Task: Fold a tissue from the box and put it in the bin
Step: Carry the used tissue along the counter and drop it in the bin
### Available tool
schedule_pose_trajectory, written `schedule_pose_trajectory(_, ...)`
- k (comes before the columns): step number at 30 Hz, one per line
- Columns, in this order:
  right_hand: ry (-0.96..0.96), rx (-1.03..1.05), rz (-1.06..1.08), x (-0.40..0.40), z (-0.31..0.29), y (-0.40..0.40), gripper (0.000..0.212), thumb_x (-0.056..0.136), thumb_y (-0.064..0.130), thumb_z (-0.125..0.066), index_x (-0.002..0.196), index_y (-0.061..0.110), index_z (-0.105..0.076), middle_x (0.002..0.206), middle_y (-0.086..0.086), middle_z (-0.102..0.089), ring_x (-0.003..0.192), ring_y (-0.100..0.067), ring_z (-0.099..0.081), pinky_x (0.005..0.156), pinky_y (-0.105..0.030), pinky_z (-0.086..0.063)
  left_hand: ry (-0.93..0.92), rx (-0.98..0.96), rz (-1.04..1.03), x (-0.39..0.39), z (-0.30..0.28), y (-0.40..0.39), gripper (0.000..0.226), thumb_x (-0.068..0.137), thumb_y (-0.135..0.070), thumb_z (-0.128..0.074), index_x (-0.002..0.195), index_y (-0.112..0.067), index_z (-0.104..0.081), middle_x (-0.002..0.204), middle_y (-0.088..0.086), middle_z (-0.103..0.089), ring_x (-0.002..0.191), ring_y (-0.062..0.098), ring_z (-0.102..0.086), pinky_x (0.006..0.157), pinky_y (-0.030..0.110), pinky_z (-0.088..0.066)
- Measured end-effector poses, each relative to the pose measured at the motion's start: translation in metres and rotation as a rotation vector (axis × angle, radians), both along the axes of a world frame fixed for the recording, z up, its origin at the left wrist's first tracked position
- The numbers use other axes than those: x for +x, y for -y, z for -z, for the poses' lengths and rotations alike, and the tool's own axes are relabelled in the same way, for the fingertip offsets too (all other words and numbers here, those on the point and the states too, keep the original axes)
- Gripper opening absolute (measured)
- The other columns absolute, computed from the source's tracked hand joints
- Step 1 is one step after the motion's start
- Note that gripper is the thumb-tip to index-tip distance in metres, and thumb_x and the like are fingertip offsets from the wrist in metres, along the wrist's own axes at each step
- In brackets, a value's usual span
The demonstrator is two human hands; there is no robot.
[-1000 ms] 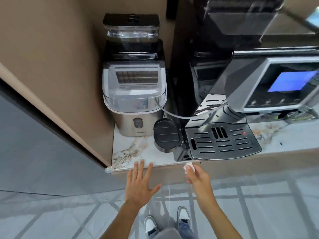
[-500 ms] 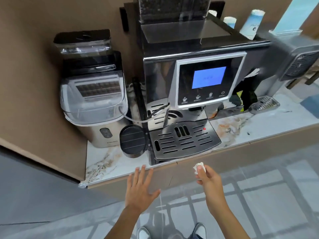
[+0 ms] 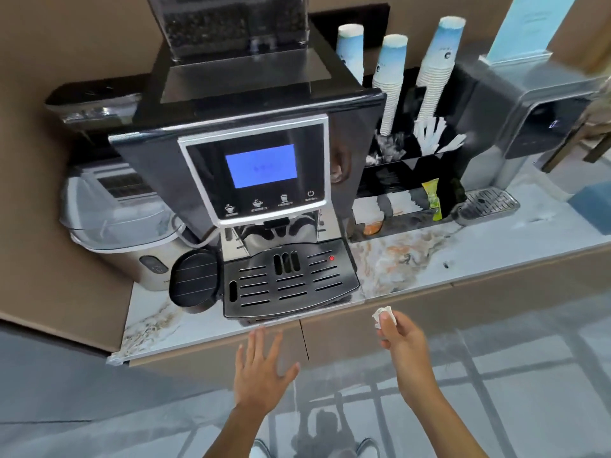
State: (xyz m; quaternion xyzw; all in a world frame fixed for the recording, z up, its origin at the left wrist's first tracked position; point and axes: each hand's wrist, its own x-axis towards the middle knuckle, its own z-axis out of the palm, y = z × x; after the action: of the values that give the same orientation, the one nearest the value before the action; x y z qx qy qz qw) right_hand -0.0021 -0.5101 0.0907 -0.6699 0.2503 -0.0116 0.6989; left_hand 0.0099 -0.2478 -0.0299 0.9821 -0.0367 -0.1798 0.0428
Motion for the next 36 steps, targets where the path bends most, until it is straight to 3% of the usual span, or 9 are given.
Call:
schedule_pose_trajectory(3, -0.005, 0.014, 0.000, 0.000, 0.003, 0.021, 0.019, 0.096, 0.030, -0.057, 0.088, 0.020, -0.071, 0.079, 0.000, -0.061, 0.079, -0.015, -0.057, 0.079, -0.032, -0.046, 0.026, 0.019, 0.027, 0.005, -0.002, 0.024, 0.080, 0.087, -0.080, -0.024, 0.147, -0.029, -0.042, 0.149, 0.017, -0.051, 0.138, 0.037, -0.047, 0.109, 0.050, -0.018)
schedule_pose_trajectory(8, -0.012, 0.029, 0.019, -0.003, 0.005, 0.057, 0.019, 0.096, 0.031, -0.057, 0.087, 0.021, -0.070, 0.082, -0.004, -0.060, 0.080, -0.018, -0.055, 0.078, -0.035, -0.046, 0.025, 0.038, 0.091, 0.011, -0.007, 0.070, 0.080, 0.085, -0.078, -0.036, 0.148, -0.028, -0.043, 0.152, 0.016, -0.048, 0.140, 0.036, -0.044, 0.110, 0.049, -0.019)
schedule_pose_trajectory(12, 0.014, 0.036, 0.049, -0.006, 0.005, 0.090, 0.023, 0.096, 0.030, -0.057, 0.089, 0.011, -0.069, 0.082, -0.006, -0.056, 0.078, -0.019, -0.051, 0.077, -0.035, -0.044, 0.015, 0.039, 0.142, 0.020, -0.007, 0.107, 0.077, 0.089, -0.076, -0.024, 0.145, -0.027, -0.045, 0.150, 0.015, -0.050, 0.139, 0.036, -0.046, 0.108, 0.049, -0.021)
schedule_pose_trajectory(15, 0.015, 0.041, 0.101, -0.009, 0.005, 0.114, 0.022, 0.095, 0.030, -0.057, 0.092, 0.014, -0.071, 0.085, -0.006, -0.062, 0.081, -0.017, -0.057, 0.079, -0.033, -0.048, 0.010, 0.035, 0.188, 0.025, -0.006, 0.135, 0.081, 0.089, -0.077, -0.018, 0.146, -0.026, -0.046, 0.150, 0.015, -0.050, 0.138, 0.036, -0.046, 0.109, 0.048, -0.021)
schedule_pose_trajectory(19, 0.022, 0.045, 0.188, -0.015, 0.003, 0.141, 0.019, 0.096, 0.028, -0.056, 0.097, 0.016, -0.070, 0.092, -0.007, -0.067, 0.086, -0.018, -0.062, 0.082, -0.033, -0.052, 0.022, 0.030, 0.290, 0.032, -0.010, 0.174, 0.080, 0.090, -0.076, -0.026, 0.149, -0.025, -0.043, 0.153, 0.016, -0.045, 0.141, 0.034, -0.042, 0.113, 0.047, -0.017)
schedule_pose_trajectory(23, -0.003, 0.047, 0.270, -0.018, 0.001, 0.163, 0.019, 0.095, 0.030, -0.056, 0.100, 0.018, -0.070, 0.099, -0.008, -0.070, 0.092, -0.021, -0.064, 0.087, -0.037, -0.052, 0.035, 0.015, 0.399, 0.046, -0.008, 0.209, 0.081, 0.089, -0.077, -0.032, 0.153, -0.028, -0.035, 0.160, 0.016, -0.033, 0.150, 0.030, -0.022, 0.116, 0.041, 0.001)
schedule_pose_trajectory(29, -0.025, -0.009, 0.379, -0.007, 0.002, 0.204, 0.025, 0.096, 0.033, -0.055, 0.102, 0.015, -0.071, 0.101, -0.008, -0.071, 0.096, -0.023, -0.066, 0.085, -0.036, -0.054, 0.044, -0.001, 0.562, 0.075, 0.011, 0.256, 0.083, 0.087, -0.076, -0.040, 0.154, -0.029, -0.032, 0.161, 0.015, -0.028, 0.148, 0.036, -0.029, 0.116, 0.047, -0.008)
schedule_pose_trajectory(36, -0.041, -0.035, 0.494, 0.014, -0.010, 0.253, 0.025, 0.096, 0.034, -0.055, 0.100, 0.015, -0.071, 0.097, -0.008, -0.070, 0.093, -0.025, -0.065, 0.084, -0.036, -0.054, 0.032, -0.078, 0.728, 0.105, 0.015, 0.314, 0.083, 0.086, -0.077, -0.040, 0.156, -0.034, -0.026, 0.165, 0.012, -0.022, 0.151, 0.026, -0.008, 0.117, 0.046, 0.001)
